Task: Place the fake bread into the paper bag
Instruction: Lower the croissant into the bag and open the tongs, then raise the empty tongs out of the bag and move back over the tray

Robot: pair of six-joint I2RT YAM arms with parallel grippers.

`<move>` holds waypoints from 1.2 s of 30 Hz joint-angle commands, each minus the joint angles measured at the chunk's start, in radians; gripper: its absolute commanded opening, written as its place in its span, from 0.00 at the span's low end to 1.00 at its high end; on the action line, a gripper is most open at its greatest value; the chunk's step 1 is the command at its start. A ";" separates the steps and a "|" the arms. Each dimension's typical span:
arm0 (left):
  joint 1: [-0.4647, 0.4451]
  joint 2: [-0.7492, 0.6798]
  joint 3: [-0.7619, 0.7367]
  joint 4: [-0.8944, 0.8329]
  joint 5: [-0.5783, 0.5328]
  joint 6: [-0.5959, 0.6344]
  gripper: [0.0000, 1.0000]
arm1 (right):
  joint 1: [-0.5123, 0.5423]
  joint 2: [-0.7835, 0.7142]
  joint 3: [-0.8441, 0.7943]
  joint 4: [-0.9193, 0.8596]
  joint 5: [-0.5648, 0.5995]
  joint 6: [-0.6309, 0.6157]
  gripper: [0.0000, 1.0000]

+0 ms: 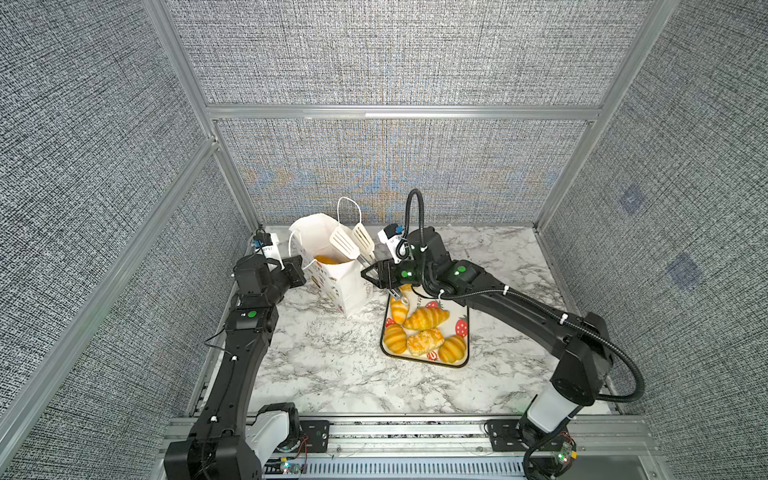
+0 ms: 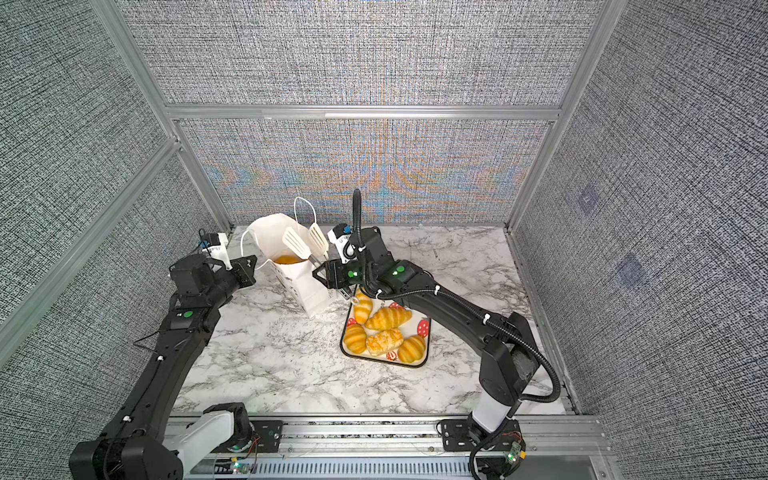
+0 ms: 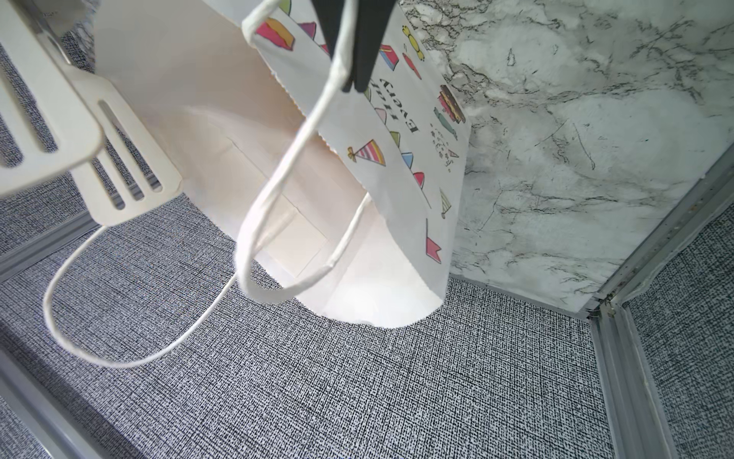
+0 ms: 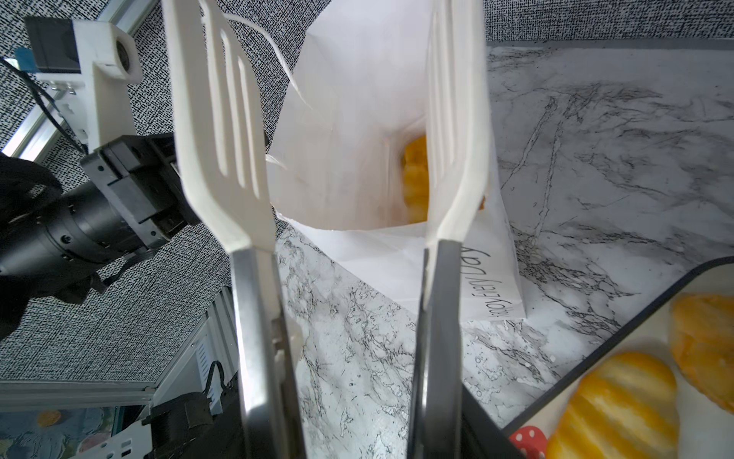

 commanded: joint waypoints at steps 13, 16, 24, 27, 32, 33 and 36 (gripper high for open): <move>0.001 -0.008 0.003 -0.003 -0.015 0.010 0.00 | 0.005 -0.007 0.029 0.012 0.005 0.002 0.57; 0.001 -0.006 0.001 -0.002 -0.011 0.009 0.00 | 0.004 -0.007 0.046 -0.005 0.007 0.003 0.57; 0.001 -0.007 0.002 0.000 -0.010 0.008 0.00 | 0.007 -0.038 0.053 -0.016 0.007 0.001 0.56; 0.001 -0.005 0.002 -0.001 -0.007 0.009 0.00 | 0.011 -0.066 0.042 -0.019 0.016 -0.001 0.53; 0.001 -0.002 0.002 0.001 -0.007 0.006 0.00 | 0.020 -0.119 0.016 -0.025 0.034 -0.009 0.50; 0.002 0.000 0.003 0.000 -0.006 0.006 0.00 | 0.022 -0.131 0.008 -0.027 0.039 -0.010 0.50; 0.002 0.001 0.003 -0.001 -0.005 0.008 0.00 | 0.022 -0.163 -0.016 -0.030 0.058 -0.015 0.50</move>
